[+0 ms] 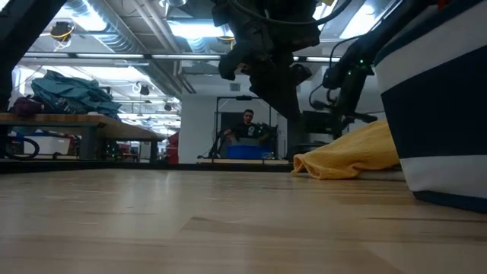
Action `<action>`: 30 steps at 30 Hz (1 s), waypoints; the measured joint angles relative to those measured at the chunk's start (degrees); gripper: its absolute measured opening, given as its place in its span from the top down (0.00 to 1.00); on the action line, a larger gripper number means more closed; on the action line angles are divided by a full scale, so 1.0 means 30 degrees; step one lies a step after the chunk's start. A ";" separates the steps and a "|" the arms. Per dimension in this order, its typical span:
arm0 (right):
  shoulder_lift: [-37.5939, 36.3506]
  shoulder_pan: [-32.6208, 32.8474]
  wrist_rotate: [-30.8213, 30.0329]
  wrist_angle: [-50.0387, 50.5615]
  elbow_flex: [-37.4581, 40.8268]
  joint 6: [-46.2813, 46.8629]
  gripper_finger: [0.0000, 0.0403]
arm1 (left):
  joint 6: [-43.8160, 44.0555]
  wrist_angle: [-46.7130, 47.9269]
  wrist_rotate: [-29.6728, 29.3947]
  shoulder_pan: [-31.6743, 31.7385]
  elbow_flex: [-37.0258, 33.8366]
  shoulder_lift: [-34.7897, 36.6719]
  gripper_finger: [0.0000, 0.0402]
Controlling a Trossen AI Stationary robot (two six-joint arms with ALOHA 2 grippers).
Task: Fold towel
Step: Adjust the stack of towels
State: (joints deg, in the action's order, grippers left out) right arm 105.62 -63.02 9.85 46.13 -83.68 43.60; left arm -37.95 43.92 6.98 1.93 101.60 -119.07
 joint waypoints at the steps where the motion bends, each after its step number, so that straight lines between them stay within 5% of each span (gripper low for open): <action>1: 0.0112 -0.0003 -0.0493 0.0298 0.0000 -0.0109 0.99 | 0.0000 0.0000 0.0000 0.0000 0.0001 0.0000 1.00; 5: 0.1118 -0.0036 -0.1646 0.1635 0.0000 -0.0232 0.99 | 0.0000 0.0000 0.0000 -0.0002 0.0002 0.0000 1.00; 12: 0.3440 0.0000 -0.0661 0.3269 0.0015 -0.0694 0.99 | 0.0000 0.0000 0.0000 0.0000 0.0007 -0.0004 1.00; 30: 0.4279 0.1305 0.5741 0.3613 -0.0073 -0.2268 0.99 | 0.0514 0.0226 -0.0044 0.1289 0.0007 -0.0007 1.00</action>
State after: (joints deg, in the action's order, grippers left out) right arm 118.45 -59.11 27.07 56.97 -83.90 36.80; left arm -36.41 44.60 6.85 5.80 101.62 -119.09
